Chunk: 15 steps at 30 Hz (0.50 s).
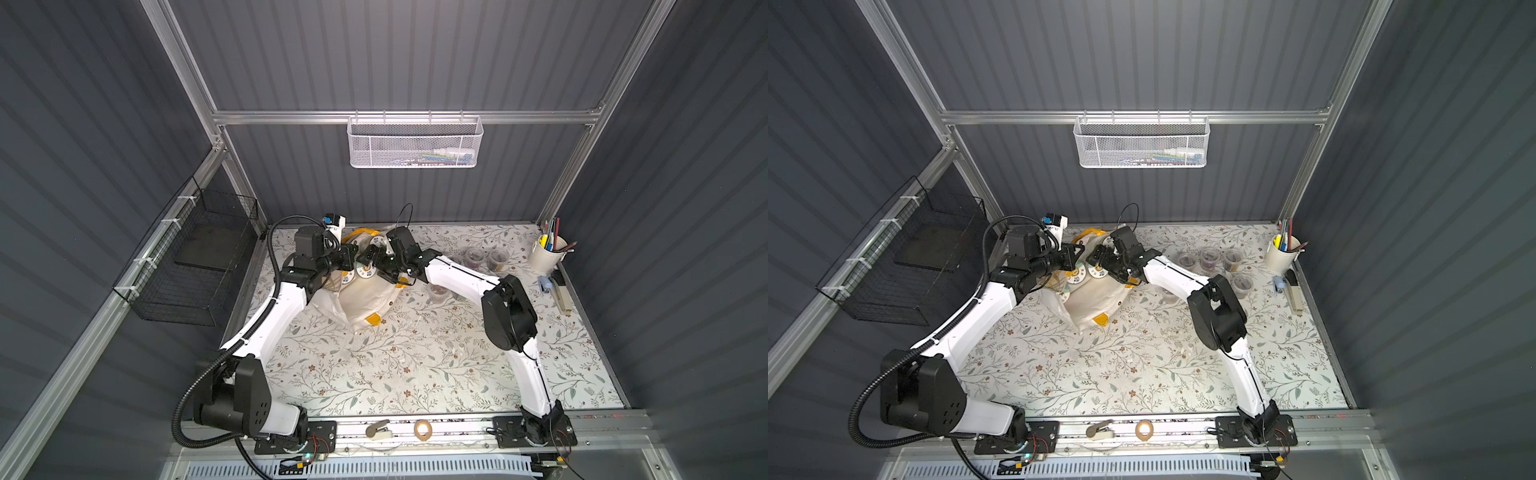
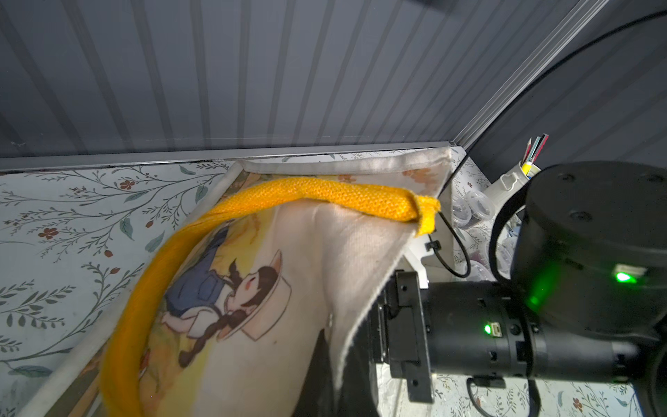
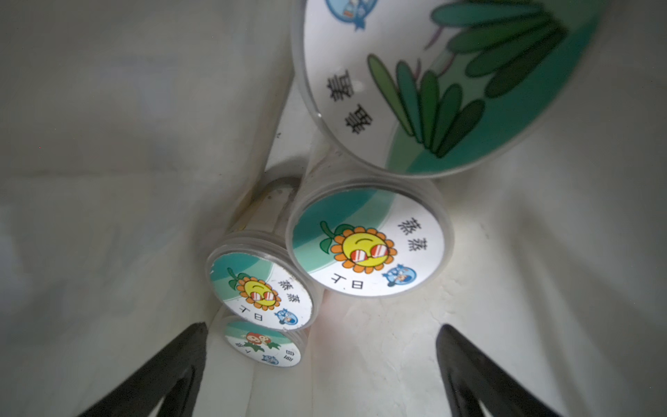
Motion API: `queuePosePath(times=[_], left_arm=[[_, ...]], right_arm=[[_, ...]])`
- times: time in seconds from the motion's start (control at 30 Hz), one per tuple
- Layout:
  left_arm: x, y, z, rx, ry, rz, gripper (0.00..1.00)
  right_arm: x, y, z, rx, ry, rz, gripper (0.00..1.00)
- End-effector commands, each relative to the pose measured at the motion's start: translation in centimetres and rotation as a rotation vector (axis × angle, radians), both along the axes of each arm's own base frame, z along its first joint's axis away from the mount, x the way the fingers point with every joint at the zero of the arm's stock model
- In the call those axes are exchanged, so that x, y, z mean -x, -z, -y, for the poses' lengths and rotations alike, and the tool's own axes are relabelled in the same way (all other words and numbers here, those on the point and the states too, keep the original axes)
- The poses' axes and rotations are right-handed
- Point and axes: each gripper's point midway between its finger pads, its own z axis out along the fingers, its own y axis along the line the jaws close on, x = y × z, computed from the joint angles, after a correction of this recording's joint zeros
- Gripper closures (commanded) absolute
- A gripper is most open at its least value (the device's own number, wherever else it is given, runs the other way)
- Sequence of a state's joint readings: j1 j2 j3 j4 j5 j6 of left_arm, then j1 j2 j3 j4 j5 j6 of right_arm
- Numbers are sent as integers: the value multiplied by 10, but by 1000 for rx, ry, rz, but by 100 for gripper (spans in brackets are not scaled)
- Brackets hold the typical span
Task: Take out the seed jars from the canvas bag
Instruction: Pick up the seed jar from the canvas bag.
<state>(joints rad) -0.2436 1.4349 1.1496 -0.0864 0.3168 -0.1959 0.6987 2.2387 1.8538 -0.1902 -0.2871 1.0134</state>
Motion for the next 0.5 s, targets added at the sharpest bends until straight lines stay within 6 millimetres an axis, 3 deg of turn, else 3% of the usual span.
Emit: queuePosePath(times=[0.0,0.47], left_arm=[[10,-23,6,44,36,53,100],[11,-23,7,50,38,52,100]], right_arm=[[-10,10,10,54,52,-8,2],[-22,24,0,49,74,-9,1]])
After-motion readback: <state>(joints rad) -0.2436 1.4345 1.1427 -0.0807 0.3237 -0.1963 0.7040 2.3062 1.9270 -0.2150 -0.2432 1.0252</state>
